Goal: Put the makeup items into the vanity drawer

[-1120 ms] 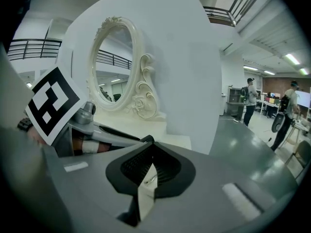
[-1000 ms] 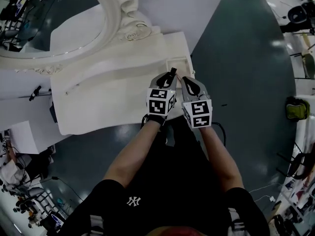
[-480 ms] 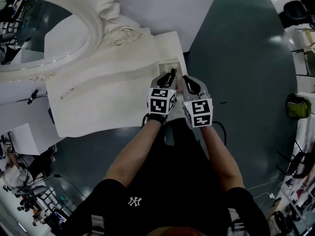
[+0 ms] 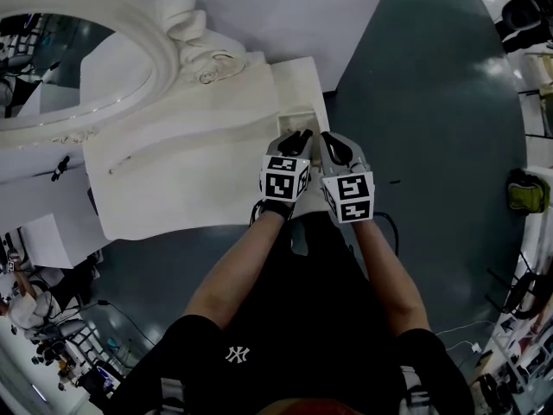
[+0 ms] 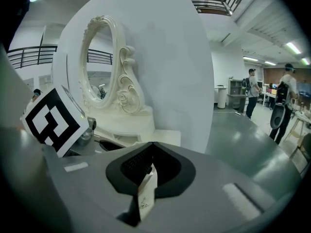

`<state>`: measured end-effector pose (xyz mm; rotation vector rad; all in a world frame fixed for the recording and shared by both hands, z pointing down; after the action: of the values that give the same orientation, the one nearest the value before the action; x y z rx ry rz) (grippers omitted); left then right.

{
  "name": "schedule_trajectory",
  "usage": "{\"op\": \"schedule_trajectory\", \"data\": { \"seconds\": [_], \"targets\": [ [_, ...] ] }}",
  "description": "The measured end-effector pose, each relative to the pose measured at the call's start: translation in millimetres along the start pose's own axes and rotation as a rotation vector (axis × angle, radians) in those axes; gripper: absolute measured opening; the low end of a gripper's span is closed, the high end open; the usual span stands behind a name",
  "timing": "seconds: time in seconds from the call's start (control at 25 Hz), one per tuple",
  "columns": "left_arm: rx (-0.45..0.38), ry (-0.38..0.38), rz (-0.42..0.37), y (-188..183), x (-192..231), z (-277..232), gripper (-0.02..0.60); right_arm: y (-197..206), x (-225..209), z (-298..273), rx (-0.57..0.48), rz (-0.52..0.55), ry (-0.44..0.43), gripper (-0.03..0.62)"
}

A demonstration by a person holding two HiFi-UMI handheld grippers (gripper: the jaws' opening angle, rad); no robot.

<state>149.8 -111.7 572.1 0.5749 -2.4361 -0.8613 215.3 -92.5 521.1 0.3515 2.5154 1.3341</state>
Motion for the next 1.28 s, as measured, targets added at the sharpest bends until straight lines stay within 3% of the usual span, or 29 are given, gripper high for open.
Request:
{"op": "schedule_trajectory", "data": {
  "seconds": [0.32,0.56,1.0,1.28],
  "targets": [
    [0.003,0.004,-0.009,-0.8,0.5,6.0,0.100,-3.1,0.9,-4.2,-0.015,-0.013,-0.009,0.025],
    [-0.027,0.058,-0.029,-7.1,-3.0,16.2,0.124,-11.3,7.4,-2.0,-0.031,-0.023,0.007,0.025],
    [-0.130,0.088,-0.063,-24.3,-1.3,63.8,0.123,-19.9,35.7,23.5,-0.071,-0.030,0.071,0.025],
    [-0.223,0.119,-0.091,-37.1,-2.2,115.5,0.015,-33.3,69.0,41.5,-0.115,-0.024,0.080,0.025]
  ]
}}
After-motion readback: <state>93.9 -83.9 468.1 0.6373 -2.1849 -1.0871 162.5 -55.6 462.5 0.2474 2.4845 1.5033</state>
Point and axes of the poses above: the fingertips, and each gripper's own axes: z backward along the fingers, x to its left, y out of its underside, the point moved 3 cm from there along z, backward along the fingers, and after that the axes turned 1 degree about y, right-handed, at the moved point
